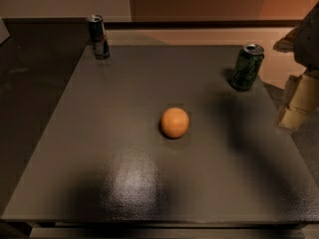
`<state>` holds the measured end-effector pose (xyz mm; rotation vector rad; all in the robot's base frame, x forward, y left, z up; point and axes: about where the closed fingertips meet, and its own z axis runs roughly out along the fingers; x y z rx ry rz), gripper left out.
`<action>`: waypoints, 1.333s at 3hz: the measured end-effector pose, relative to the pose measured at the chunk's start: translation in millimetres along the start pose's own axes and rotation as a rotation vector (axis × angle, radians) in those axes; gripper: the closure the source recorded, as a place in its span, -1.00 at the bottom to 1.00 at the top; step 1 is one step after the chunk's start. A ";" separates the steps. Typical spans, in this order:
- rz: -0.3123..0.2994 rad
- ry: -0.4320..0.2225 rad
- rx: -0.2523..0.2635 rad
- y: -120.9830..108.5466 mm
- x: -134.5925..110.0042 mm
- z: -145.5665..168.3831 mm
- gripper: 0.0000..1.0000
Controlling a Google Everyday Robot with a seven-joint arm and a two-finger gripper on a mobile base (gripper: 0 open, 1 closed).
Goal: Move orange near redbull can
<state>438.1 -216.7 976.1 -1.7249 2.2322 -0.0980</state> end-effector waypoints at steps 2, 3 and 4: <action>-0.005 -0.020 -0.002 -2.3 -8.2 9.1 -1.00; -0.013 -0.080 0.000 -3.2 -23.4 24.4 -1.00; -0.030 -0.147 -0.025 -2.7 -49.6 52.1 -1.00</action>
Offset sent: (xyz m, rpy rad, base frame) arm 0.0141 0.0167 -0.0194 0.0388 0.0132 0.0222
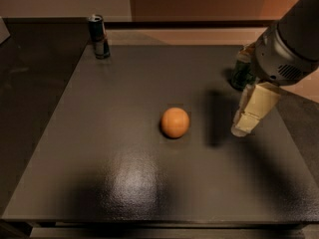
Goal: Move orange near redbull can
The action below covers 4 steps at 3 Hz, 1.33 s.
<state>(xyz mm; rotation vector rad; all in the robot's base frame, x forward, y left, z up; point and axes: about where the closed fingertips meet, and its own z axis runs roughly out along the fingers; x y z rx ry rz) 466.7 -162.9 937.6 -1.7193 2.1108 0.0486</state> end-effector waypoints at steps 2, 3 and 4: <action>-0.035 -0.085 -0.088 6.9 -40.2 49.5 -1.00; -0.065 -0.116 -0.133 16.2 -59.1 69.0 -1.00; -0.095 -0.135 -0.170 28.5 -73.1 81.9 -1.00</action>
Offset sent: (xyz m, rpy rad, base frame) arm 0.0196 0.0810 -0.0514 0.1272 0.0903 0.1275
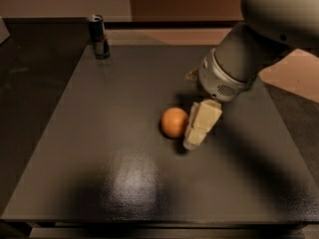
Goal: Move orange near redbull can
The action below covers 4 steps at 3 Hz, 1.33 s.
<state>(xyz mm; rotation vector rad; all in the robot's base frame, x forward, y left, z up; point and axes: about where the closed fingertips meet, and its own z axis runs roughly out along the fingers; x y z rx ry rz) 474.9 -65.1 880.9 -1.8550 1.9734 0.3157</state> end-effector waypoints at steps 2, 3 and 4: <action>-0.051 -0.021 -0.057 16.1 -16.3 22.4 -1.00; -0.063 -0.010 -0.067 19.8 -18.1 31.4 -1.00; -0.069 0.010 -0.070 23.4 -16.7 34.9 -0.63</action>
Offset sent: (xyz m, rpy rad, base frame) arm -0.0158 0.0369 -0.0228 0.0263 0.0411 0.1040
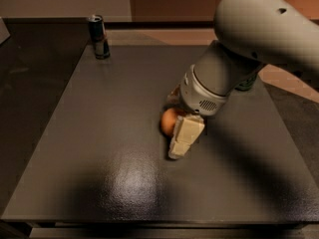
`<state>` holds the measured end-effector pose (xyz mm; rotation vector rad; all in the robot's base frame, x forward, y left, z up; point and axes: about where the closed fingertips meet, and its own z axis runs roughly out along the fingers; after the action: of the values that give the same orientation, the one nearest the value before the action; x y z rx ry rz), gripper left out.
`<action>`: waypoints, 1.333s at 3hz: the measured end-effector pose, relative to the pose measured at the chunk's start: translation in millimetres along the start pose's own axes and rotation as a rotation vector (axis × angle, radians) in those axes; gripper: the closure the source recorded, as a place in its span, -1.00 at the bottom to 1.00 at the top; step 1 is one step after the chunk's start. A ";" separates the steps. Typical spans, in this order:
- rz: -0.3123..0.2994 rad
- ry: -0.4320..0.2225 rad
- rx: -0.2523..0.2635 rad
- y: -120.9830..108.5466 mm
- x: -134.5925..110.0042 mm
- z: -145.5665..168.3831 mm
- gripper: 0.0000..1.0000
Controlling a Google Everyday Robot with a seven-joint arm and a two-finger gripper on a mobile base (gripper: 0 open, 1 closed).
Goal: Move orange near redbull can
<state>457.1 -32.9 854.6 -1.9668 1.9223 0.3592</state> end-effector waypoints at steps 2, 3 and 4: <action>0.012 0.025 0.013 -3.1 6.6 -1.0 0.30; 0.039 0.031 0.036 -20.2 3.4 -12.6 0.77; 0.109 0.011 0.064 -53.7 -4.5 -32.2 1.00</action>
Offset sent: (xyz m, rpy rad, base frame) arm 0.0123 -0.0138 0.0015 -0.0296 -0.0185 -0.0443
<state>508.2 -42.4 889.9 -1.8327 2.0271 0.3121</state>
